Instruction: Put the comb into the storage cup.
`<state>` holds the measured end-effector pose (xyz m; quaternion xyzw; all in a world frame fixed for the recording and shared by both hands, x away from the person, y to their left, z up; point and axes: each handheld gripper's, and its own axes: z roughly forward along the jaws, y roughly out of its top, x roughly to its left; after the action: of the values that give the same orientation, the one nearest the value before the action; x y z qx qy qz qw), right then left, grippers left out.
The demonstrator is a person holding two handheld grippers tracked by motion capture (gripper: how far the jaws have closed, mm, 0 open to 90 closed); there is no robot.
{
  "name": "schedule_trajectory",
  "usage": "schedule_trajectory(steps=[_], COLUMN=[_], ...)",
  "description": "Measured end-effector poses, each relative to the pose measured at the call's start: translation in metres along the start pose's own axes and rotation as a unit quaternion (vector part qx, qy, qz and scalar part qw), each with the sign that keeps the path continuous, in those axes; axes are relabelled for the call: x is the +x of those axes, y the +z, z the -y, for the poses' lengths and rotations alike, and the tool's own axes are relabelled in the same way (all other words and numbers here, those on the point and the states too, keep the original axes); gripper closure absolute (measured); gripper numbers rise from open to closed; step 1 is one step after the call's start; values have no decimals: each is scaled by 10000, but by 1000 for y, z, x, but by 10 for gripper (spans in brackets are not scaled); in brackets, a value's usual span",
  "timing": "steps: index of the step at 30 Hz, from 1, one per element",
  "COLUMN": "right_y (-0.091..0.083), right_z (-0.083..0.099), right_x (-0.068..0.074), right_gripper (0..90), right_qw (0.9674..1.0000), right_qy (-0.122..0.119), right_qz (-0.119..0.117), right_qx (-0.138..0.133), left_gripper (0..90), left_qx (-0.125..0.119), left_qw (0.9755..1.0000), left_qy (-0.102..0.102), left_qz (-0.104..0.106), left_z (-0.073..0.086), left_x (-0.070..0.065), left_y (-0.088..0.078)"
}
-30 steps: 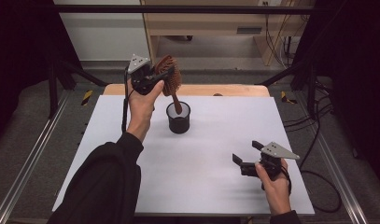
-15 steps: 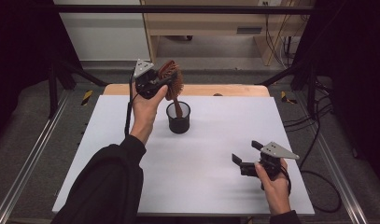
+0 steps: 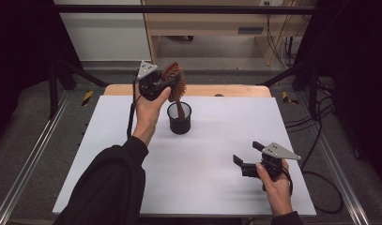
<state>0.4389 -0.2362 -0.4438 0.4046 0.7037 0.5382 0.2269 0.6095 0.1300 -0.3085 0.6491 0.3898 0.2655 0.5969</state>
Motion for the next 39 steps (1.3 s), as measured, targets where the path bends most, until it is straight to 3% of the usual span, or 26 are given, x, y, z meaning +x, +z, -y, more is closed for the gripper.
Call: schedule_trajectory(steps=[13,23,29,39], right_y=[1,1,3,4], right_z=[0,0,1,1], right_x=[0,0,0,0], right_gripper=[33,33,33,33], right_qw=[10000,10000,10000,10000], right_qy=[12,21,32,13], right_qz=[-21,-27,-21,-25], right_qx=[-5,17,28,33], left_gripper=[513,513,513,513], left_qx=[48,56,24,54], left_qw=[10000,10000,9998,9998], left_qy=[23,-37,-187,-173], left_qz=[7,23,97,123], left_z=[3,7,10,13], left_x=[0,2,2,-2], left_y=[3,5,3,4])
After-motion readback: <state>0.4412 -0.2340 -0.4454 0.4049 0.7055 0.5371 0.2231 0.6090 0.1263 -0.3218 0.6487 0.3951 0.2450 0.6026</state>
